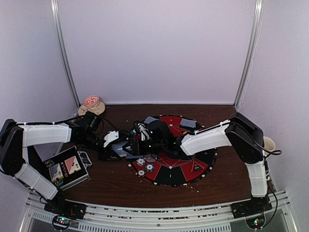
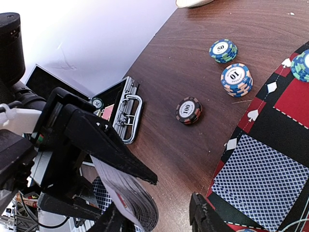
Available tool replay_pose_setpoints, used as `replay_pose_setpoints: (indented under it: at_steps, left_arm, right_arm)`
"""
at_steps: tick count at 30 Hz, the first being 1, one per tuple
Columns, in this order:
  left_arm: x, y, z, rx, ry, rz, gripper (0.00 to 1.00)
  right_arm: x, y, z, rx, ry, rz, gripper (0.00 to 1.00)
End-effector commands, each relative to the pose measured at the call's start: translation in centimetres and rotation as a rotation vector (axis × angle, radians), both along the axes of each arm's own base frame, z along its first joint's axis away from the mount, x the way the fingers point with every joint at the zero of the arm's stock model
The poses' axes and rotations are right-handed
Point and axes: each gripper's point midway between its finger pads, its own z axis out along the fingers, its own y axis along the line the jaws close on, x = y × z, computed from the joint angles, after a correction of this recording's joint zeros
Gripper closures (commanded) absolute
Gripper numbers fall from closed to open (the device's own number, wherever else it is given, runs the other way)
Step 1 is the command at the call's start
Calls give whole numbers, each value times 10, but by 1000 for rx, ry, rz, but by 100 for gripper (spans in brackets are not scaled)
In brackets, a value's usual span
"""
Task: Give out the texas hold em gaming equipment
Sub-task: Pick up the poker card from the face-down deck piles, then flop the poker card in the community card area.
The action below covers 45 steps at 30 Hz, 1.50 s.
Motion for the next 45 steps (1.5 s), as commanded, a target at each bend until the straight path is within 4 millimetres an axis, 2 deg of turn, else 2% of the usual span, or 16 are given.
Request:
replay_pose_setpoints:
  at_steps: [1,8,12,20,24,27,31,37,45]
  left_arm:
    - [-2,-4,9,-36,-22,-25,55]
    - [-1,-4,8,-32,-20,-24,54]
    - [-1,-4,8,-32,-19,-24,55]
    - [-1,-4,8,-32,-19,-24,55]
    - [-1,-3,8,-32,-20,-24,55]
    - [-1,-3,8,-32,-19,-23,55]
    - [-2,-4,9,-35,-21,-24,55]
    - [-1,-3,9,-33,-21,-23,55]
    - [-1,-4,10,-35,-23,-23,55]
  right_arm:
    - [13,-15,7,-18,-23,-54,57]
    - [-10,-6,33,118,6,70,65]
    - [-18,-7,46,163,6,100,77]
    - [-26,-11,58,194,6,119,100]
    - [-24,-19,61,166,-18,95,100]
    - [-16,-34,65,116,-66,41,100]
    - [2,-68,68,6,-154,-74,100]
    - [31,-127,65,-320,-353,-273,100]
    - [48,-178,66,-702,-600,-370,100]
